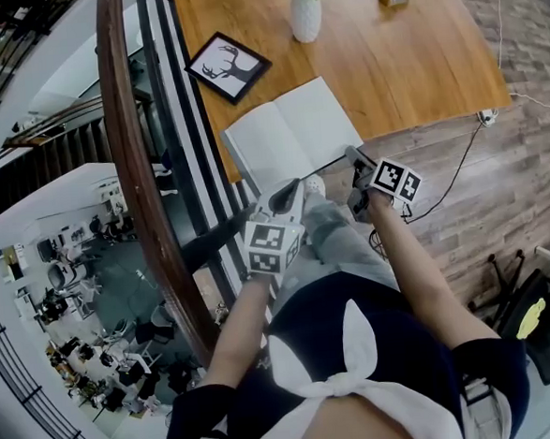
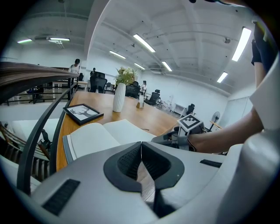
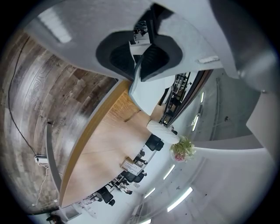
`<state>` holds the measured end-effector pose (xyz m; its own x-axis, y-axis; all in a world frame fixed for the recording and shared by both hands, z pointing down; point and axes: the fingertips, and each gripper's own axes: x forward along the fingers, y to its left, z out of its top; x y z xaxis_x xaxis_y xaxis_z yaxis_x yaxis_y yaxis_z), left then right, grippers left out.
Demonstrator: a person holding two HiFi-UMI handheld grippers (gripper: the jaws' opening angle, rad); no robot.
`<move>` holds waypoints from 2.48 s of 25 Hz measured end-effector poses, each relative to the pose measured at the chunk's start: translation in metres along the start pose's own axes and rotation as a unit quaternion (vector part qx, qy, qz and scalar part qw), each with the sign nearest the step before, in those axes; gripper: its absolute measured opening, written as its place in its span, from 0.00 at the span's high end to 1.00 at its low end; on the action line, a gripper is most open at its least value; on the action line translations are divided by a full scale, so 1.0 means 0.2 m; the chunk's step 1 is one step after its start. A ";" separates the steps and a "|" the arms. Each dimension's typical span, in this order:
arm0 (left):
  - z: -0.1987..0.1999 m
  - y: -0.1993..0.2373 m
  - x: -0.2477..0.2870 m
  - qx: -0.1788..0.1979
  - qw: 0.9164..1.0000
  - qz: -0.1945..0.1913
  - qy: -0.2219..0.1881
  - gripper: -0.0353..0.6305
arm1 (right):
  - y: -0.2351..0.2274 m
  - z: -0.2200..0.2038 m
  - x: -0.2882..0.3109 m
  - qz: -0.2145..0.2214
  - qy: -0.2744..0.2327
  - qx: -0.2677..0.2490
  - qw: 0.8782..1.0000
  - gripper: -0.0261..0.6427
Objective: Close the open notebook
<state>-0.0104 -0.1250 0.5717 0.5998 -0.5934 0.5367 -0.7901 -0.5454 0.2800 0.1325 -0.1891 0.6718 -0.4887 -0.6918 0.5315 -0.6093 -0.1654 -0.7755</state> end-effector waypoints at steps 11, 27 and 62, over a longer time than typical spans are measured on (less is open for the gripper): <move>-0.01 0.04 -0.05 -0.002 1.000 0.018 -0.006 0.92 | 0.06 0.01 -0.04 -0.005 -0.027 -0.019 0.999 0.91; -0.04 0.04 -0.13 -0.006 0.999 0.036 -0.015 0.92 | 0.16 0.00 -0.11 0.023 -0.026 -0.048 0.998 0.92; -0.07 0.05 -0.30 0.000 0.998 0.055 -0.026 0.92 | 0.46 -0.07 -0.22 0.043 -0.006 -0.251 0.967 0.91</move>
<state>-0.0563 -0.0870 0.5545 0.5143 -0.6797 0.5230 -0.8520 -0.4745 0.2212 0.0893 -0.1631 0.5815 -0.5456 -0.6963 0.4663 -0.7944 0.2525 -0.5524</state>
